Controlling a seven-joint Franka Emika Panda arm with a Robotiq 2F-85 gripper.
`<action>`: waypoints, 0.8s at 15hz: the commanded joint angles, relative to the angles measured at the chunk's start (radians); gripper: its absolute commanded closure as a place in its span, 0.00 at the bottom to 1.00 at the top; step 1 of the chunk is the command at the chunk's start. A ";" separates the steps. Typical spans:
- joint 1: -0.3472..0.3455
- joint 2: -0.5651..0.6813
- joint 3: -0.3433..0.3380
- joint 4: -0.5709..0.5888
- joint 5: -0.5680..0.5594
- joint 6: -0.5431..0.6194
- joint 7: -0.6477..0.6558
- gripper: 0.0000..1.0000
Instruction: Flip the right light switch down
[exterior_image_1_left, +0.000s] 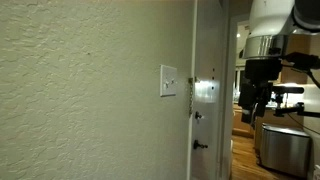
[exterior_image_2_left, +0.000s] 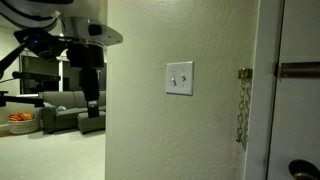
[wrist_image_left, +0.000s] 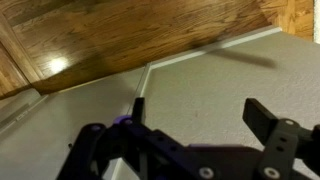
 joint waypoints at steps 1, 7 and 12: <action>0.009 0.001 -0.007 0.002 -0.004 -0.002 0.004 0.00; 0.009 0.001 -0.007 0.003 -0.004 -0.002 0.004 0.00; 0.009 0.051 -0.008 0.031 -0.016 0.025 -0.012 0.00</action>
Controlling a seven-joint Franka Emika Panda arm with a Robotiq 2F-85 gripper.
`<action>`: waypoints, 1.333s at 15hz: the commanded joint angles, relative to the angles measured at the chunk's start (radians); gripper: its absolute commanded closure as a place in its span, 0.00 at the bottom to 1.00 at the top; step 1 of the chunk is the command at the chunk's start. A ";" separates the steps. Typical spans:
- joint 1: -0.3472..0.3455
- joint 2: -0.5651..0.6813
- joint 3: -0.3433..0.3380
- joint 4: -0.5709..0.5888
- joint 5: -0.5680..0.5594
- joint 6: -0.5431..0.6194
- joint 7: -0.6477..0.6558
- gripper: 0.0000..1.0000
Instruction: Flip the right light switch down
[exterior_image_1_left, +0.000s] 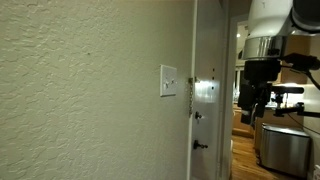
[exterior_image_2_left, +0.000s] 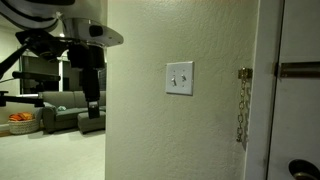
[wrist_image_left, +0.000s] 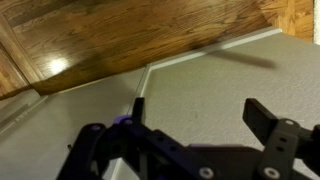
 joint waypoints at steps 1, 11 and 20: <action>0.003 0.064 -0.004 0.043 -0.025 0.035 -0.005 0.00; 0.031 0.311 -0.044 0.286 -0.025 0.096 -0.197 0.00; 0.035 0.368 -0.073 0.404 -0.032 0.093 -0.365 0.00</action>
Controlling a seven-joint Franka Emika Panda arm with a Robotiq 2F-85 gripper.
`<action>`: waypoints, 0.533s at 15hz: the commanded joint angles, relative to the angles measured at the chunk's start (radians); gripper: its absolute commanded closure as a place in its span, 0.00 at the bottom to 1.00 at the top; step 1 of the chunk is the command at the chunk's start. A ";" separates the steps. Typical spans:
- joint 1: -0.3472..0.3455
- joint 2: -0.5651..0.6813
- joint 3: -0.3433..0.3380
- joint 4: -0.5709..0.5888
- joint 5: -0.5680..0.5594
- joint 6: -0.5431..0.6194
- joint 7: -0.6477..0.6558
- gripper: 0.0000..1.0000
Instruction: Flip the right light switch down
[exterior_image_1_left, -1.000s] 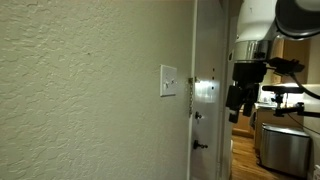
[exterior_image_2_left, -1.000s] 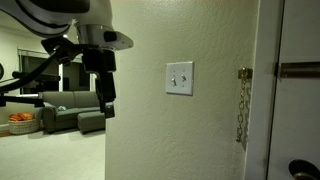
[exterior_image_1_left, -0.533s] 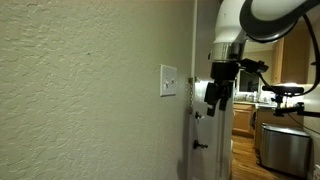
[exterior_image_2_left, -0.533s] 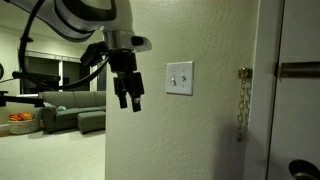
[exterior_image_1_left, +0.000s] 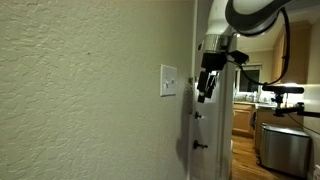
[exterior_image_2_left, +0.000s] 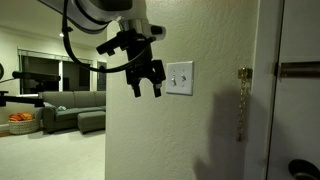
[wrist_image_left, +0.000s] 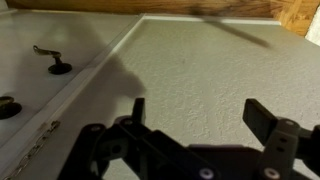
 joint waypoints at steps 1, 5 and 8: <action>0.020 0.001 -0.019 0.008 -0.004 -0.003 0.000 0.00; 0.021 0.002 -0.018 0.011 -0.004 -0.003 -0.002 0.00; 0.019 0.035 -0.022 0.038 0.001 0.006 -0.001 0.00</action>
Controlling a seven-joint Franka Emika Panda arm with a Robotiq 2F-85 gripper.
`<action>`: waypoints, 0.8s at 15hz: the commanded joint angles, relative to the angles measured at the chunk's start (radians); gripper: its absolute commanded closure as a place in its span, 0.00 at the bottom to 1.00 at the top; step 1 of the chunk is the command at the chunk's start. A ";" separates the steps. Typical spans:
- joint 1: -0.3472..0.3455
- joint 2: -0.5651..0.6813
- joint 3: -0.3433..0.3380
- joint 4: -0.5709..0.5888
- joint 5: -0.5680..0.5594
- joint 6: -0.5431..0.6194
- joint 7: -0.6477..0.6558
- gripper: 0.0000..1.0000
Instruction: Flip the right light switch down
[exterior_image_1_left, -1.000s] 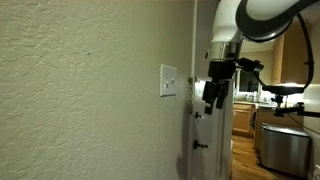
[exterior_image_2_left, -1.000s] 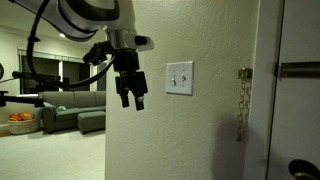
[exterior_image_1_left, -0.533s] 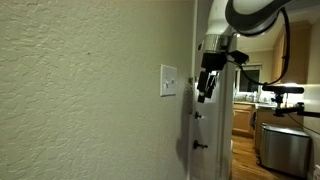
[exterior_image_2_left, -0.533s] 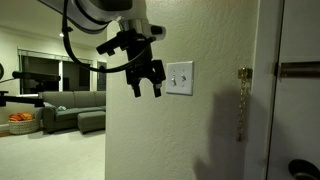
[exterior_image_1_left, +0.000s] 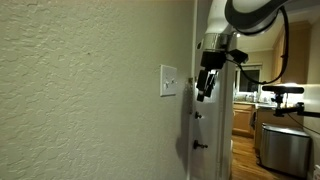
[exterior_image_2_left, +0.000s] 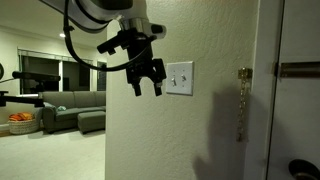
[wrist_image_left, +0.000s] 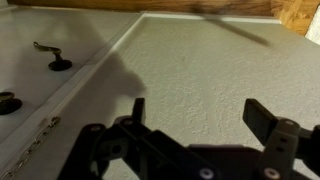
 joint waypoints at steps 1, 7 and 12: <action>0.017 0.047 -0.023 0.040 0.005 0.015 -0.003 0.00; 0.013 0.160 -0.034 0.158 0.015 0.048 -0.018 0.00; 0.006 0.194 -0.043 0.229 0.013 0.068 -0.032 0.06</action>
